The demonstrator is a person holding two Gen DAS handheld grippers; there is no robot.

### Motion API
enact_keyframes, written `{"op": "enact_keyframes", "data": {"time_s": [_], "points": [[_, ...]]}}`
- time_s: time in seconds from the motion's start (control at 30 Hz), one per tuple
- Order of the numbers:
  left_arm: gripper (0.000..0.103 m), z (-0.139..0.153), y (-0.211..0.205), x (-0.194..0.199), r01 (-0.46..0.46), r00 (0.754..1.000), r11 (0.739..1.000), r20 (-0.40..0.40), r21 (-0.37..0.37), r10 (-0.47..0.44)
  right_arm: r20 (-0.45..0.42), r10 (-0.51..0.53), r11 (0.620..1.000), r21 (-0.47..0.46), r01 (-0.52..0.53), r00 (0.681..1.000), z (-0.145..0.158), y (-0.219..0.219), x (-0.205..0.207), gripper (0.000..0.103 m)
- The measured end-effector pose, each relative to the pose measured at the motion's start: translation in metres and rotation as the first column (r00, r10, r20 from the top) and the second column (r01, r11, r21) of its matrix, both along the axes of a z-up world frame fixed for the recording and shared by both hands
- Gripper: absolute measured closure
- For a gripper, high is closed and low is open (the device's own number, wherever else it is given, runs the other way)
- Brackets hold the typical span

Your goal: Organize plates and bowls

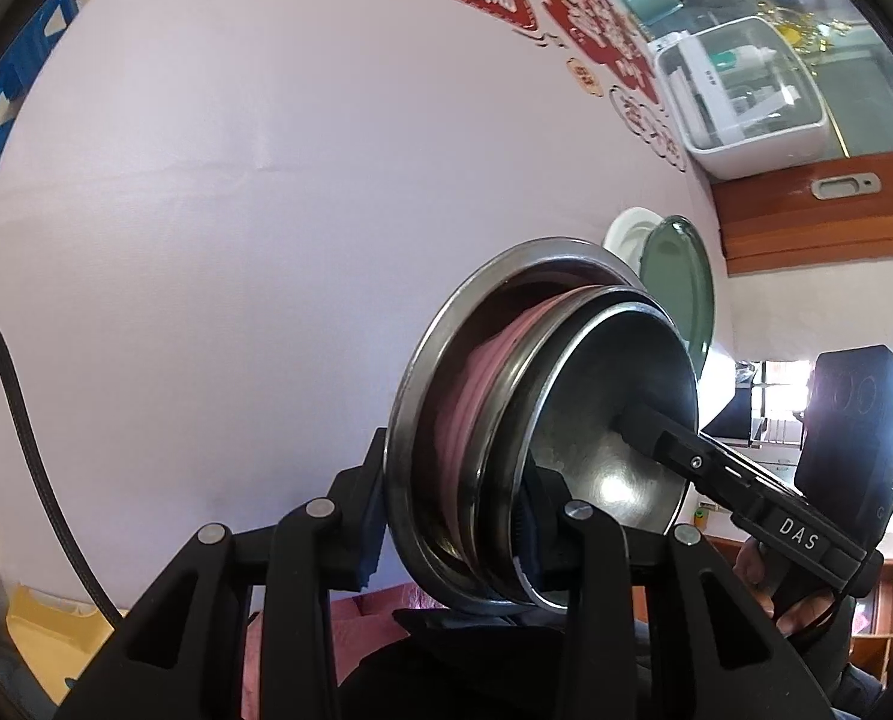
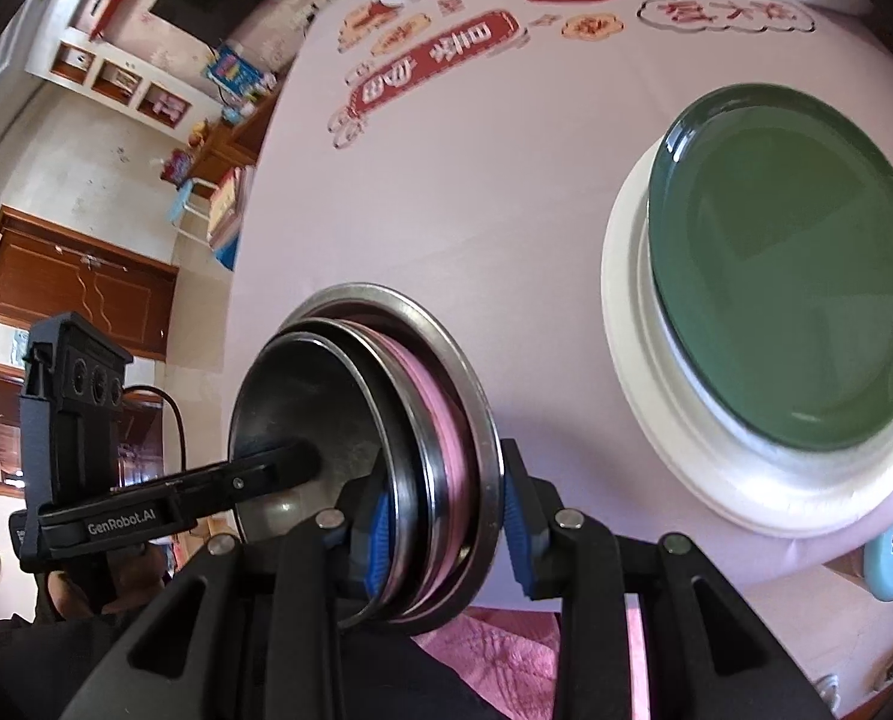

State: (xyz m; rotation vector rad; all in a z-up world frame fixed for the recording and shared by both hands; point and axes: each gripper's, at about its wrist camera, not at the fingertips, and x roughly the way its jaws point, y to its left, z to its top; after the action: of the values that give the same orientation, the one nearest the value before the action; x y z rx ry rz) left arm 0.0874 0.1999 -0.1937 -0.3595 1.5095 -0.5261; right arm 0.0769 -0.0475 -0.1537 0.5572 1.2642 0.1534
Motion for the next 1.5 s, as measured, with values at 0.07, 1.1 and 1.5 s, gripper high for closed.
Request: {"op": "enact_keyframes", "data": {"time_s": [0.07, 1.1, 1.5], "points": [[0.069, 0.004, 0.003, -0.005, 0.007, 1.0, 1.0, 0.007, -0.009, -0.007, 0.033, -0.008, 1.0, -0.017, 0.009, 0.999, 0.007, 0.004, -0.008, 0.072], [0.069, 0.063, -0.081, -0.03, -0.1, 0.982, 0.99, 0.153, -0.099, 0.114, 0.273, 0.171, 0.978, -0.166, -0.128, 0.947, 0.076, -0.079, -0.024, 0.072], [0.069, 0.062, -0.172, -0.013, -0.099, 0.983, 0.992, 0.15, -0.08, 0.11, 0.265, 0.182, 0.976, -0.169, -0.14, 0.947, 0.075, -0.158, -0.009, 0.072]]}}
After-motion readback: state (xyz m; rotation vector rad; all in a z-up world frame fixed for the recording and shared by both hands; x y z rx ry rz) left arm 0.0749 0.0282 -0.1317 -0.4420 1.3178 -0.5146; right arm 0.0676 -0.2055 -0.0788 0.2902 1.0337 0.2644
